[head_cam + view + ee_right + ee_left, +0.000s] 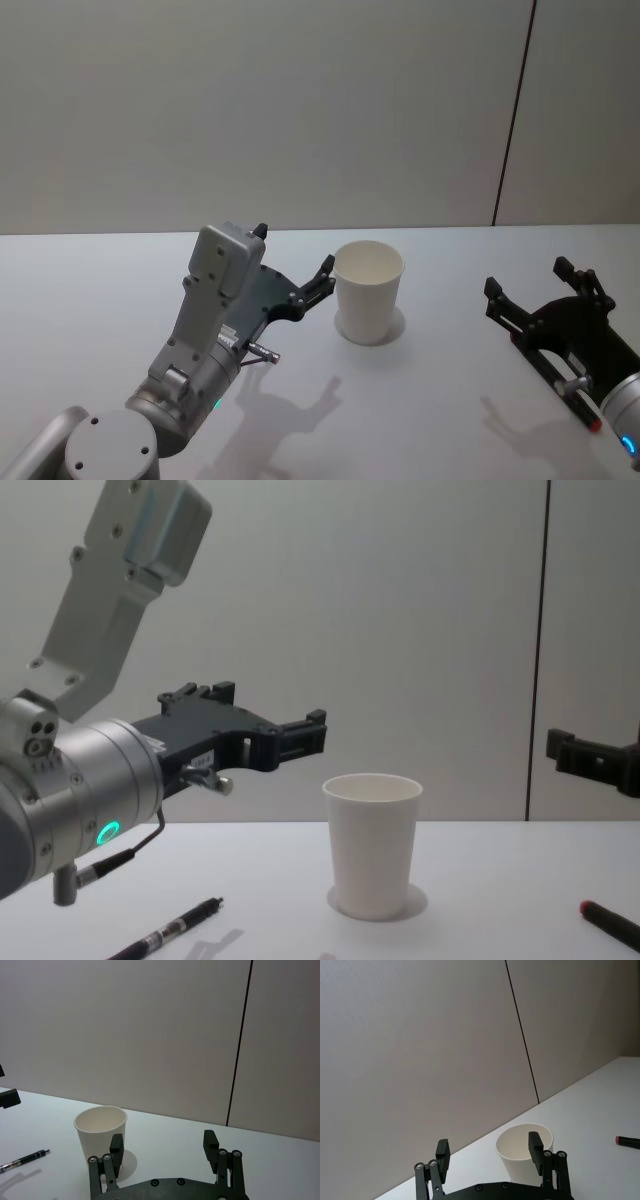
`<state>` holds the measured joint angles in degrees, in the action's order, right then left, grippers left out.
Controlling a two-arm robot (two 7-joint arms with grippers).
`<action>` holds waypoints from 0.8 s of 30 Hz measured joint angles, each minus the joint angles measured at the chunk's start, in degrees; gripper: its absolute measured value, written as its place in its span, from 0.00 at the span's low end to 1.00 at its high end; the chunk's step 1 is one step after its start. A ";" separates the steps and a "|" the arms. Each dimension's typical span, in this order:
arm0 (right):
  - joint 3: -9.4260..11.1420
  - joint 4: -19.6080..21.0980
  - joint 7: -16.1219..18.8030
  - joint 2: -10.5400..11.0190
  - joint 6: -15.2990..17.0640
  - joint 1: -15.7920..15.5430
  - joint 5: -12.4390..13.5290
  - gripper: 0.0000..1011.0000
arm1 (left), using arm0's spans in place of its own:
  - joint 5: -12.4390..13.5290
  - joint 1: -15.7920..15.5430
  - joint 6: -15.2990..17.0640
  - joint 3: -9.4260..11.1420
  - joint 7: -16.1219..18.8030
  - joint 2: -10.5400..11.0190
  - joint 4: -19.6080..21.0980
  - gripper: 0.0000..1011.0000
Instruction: Place the pen into the pen holder.
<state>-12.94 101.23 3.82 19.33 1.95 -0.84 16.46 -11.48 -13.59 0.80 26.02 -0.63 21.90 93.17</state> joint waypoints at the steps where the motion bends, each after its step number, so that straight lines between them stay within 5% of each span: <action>1: 0.00 0.00 0.00 0.00 0.00 0.00 0.00 0.99 | 0.00 0.00 0.00 0.00 0.00 0.00 0.00 0.99; 24: 0.14 0.02 0.19 0.10 0.12 0.03 0.27 0.99 | 0.00 0.00 0.00 0.00 0.00 0.00 0.00 0.99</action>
<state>-12.80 101.25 4.01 19.43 2.08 -0.80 16.74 -11.48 -13.59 0.80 26.02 -0.62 21.90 93.17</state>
